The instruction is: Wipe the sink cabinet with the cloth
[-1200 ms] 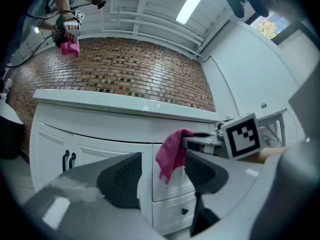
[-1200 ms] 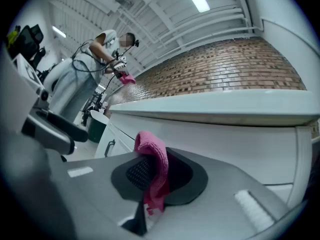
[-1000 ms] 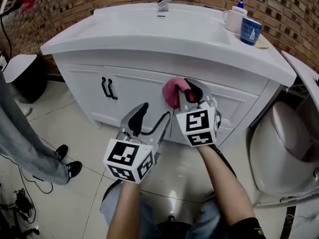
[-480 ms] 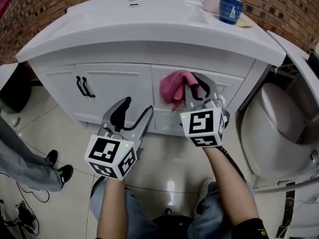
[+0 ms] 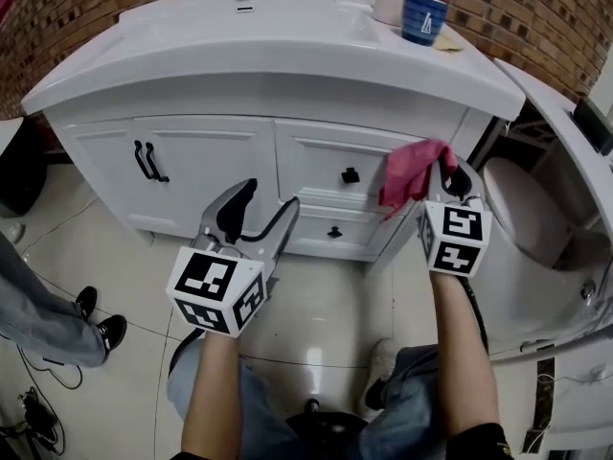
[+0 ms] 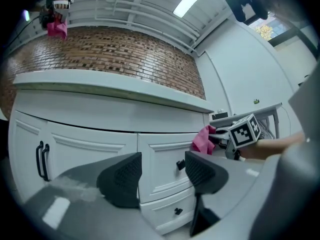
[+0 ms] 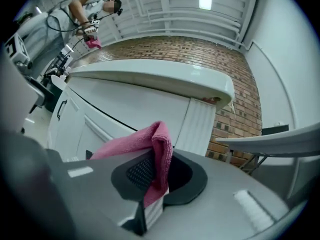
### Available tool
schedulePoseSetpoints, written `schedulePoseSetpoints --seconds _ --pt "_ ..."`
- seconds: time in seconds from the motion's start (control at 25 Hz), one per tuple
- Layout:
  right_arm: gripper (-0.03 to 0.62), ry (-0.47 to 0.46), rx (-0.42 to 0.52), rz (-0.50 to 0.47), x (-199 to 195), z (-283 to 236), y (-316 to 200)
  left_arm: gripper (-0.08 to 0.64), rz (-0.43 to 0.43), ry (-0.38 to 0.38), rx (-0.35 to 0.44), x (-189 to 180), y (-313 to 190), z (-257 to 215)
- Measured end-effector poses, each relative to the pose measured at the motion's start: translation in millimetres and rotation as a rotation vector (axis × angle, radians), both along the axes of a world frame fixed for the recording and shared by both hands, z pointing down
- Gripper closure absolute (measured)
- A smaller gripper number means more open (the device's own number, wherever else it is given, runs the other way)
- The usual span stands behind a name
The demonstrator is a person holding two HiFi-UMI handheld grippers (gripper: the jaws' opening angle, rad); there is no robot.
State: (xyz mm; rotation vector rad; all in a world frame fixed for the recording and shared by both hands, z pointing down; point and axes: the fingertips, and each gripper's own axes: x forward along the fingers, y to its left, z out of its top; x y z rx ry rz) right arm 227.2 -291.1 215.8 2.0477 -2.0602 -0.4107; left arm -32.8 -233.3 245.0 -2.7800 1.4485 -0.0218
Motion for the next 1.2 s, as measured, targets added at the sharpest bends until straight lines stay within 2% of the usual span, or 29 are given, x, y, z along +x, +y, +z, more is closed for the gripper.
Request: schedulePoseSetpoints --seconds 0.08,0.16,0.24,0.32,0.4,0.48,0.56,0.68,0.84,1.04,1.2 --pt "0.568 -0.042 0.008 0.024 3.1 1.2 0.9 0.287 -0.001 -0.001 -0.003 0.8 1.1 0.1" --pt "0.568 -0.095 0.010 -0.007 -10.3 3.5 0.4 0.287 -0.010 -0.001 -0.001 -3.5 2.5 -1.0" --pt "0.568 -0.114 0.001 -0.137 -51.4 5.7 -1.3 0.287 -0.028 0.001 0.004 -12.5 4.1 -3.1" --pt "0.568 -0.075 -0.003 -0.284 -107.1 6.2 -1.6 0.287 -0.052 0.006 0.007 -23.9 5.7 -5.1" --pt "0.568 -0.047 -0.008 -0.390 -156.8 6.7 -2.8 0.287 -0.075 0.011 0.007 -34.9 8.1 -7.3" --pt "0.568 -0.062 -0.026 -0.461 -195.3 9.8 -8.2 0.287 -0.096 0.017 0.007 -44.5 12.4 -9.8" --pt "0.568 -0.118 -0.052 -0.506 -223.9 14.6 -17.9 0.287 -0.113 0.023 0.003 -52.7 16.8 -10.1" --pt "0.568 -0.176 -0.081 -0.517 -249.7 20.3 -33.3 0.288 -0.122 0.018 -0.016 -61.9 21.8 -6.4" --pt "0.566 -0.161 -0.062 -0.438 -247.0 18.9 -39.3 0.288 -0.123 0.006 -0.011 -69.1 25.1 -6.5" --pt "0.568 -0.126 -0.059 -0.314 -194.8 24.6 -31.4 0.288 -0.097 0.018 -0.010 -57.0 23.2 -5.4" --pt "0.567 -0.244 -0.081 -0.237 -128.6 25.3 -22.8 0.287 -0.054 0.003 -0.014 -35.8 20.9 -4.1"
